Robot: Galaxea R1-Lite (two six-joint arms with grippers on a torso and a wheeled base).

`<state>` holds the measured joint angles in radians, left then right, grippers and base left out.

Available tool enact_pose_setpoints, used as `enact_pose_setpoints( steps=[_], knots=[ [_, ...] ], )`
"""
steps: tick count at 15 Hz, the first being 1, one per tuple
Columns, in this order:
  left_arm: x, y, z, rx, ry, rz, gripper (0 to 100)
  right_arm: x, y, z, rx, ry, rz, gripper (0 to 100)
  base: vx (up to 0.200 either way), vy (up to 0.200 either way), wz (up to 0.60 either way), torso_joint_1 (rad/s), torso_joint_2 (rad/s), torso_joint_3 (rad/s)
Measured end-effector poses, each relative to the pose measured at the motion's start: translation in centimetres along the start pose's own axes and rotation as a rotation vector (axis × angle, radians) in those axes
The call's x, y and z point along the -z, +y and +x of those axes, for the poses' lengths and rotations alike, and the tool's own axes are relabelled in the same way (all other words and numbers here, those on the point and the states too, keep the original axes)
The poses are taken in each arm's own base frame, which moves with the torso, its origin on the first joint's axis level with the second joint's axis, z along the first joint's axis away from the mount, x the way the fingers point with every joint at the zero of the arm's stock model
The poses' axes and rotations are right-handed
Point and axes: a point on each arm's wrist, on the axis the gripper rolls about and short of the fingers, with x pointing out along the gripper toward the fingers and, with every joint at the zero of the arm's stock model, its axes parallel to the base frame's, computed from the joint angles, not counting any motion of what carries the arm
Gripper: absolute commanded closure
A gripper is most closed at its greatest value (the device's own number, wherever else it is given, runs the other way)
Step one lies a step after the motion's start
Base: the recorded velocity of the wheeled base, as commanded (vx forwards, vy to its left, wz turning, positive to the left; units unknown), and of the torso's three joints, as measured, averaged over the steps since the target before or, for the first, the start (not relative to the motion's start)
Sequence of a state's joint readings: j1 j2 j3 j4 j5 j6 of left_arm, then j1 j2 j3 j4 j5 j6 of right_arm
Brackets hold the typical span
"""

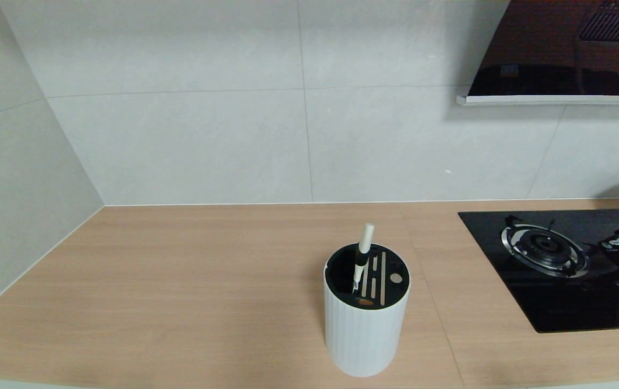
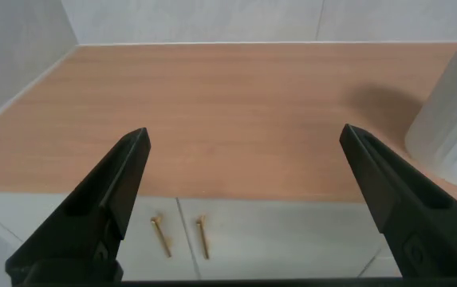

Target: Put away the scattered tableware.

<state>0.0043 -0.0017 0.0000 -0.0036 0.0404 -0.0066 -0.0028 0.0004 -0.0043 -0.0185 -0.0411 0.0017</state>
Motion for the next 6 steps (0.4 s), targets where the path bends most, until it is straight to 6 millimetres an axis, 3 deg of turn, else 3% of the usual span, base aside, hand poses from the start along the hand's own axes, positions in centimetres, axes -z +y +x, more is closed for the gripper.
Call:
enact_pose_setpoints(
  steps=[6],
  knots=[
    [0.0, 0.0, 0.0, -0.001, 0.0, -0.002, 0, 0.22, 0.13, 0.0, -0.058, 0.019, -0.01, 0, 0.0, 0.0, 0.0, 0.0, 0.0, 0.0]
  ],
)
